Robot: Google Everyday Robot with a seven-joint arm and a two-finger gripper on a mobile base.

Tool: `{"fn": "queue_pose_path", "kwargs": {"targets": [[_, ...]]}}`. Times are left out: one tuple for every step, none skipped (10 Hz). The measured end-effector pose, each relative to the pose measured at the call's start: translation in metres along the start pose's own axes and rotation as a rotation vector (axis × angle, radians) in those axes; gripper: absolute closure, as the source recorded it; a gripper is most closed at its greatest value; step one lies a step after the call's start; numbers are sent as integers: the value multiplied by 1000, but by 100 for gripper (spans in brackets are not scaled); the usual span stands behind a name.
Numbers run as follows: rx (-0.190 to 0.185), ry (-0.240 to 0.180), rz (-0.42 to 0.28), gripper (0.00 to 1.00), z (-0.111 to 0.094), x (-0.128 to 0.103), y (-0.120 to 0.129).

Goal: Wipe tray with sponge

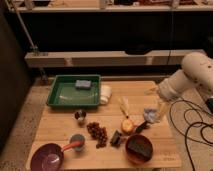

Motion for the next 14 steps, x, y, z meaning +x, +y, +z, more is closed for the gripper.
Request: {"fn": "queue_pose_path", "kwargs": {"targets": [[13,12,-48,20,11,-23,-9],[31,27,-93,20,22,-48,-21],[36,30,-116,20,28,-61,-26],[38,34,-118,20,29,-62,-27],[40,35,-114,20,27,-60,-26],[39,34,-116,20,28,-61,-26],[38,34,-118,20,28,-62,-27],[39,34,-117,20,28,-61,-27],[40,34,-114,20,27,-60,-26],[39,33,-114,20,28,-59,-26],[40,32,-114,20,28,-60,-26],[47,29,-123,20,28,-62,-28],[63,28,-137,20,27,-68,-35],[78,22,-156,20,27,-79,-48]]}}
